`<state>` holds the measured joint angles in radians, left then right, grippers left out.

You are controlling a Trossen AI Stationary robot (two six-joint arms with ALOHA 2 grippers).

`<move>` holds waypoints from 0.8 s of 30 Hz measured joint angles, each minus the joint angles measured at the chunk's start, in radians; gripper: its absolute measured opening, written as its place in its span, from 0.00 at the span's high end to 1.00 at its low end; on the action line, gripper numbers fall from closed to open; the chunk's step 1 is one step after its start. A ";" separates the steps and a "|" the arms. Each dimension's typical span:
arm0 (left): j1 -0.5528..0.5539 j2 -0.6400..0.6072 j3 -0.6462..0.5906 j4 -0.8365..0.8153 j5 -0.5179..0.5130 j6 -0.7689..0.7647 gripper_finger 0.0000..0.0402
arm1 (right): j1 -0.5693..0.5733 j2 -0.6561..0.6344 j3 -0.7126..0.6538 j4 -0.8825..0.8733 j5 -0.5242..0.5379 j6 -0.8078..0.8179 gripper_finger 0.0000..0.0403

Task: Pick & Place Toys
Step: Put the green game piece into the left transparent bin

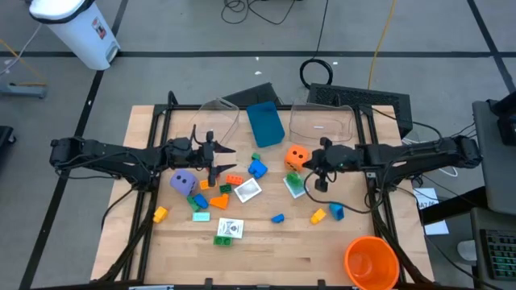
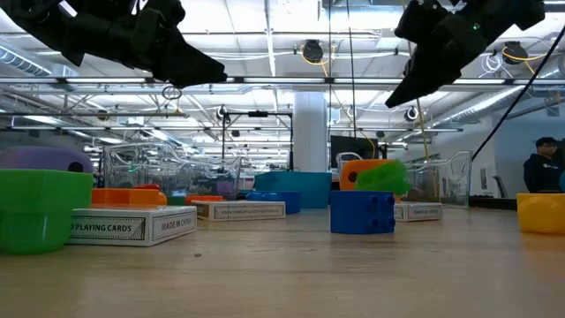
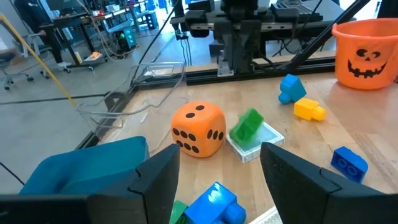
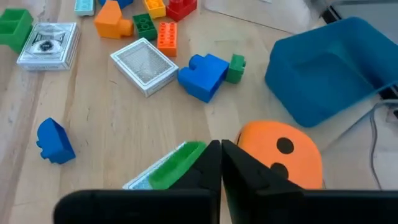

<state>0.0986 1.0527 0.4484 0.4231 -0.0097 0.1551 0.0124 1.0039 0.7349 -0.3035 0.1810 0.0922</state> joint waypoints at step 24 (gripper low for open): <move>0.000 0.000 0.000 -0.003 0.000 -0.002 0.43 | 0.072 0.284 0.001 0.294 -0.206 0.113 0.58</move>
<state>0.0986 1.0527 0.4484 0.4206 -0.0097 0.1528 0.0844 1.2882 0.7357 -0.0092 -0.0251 0.2054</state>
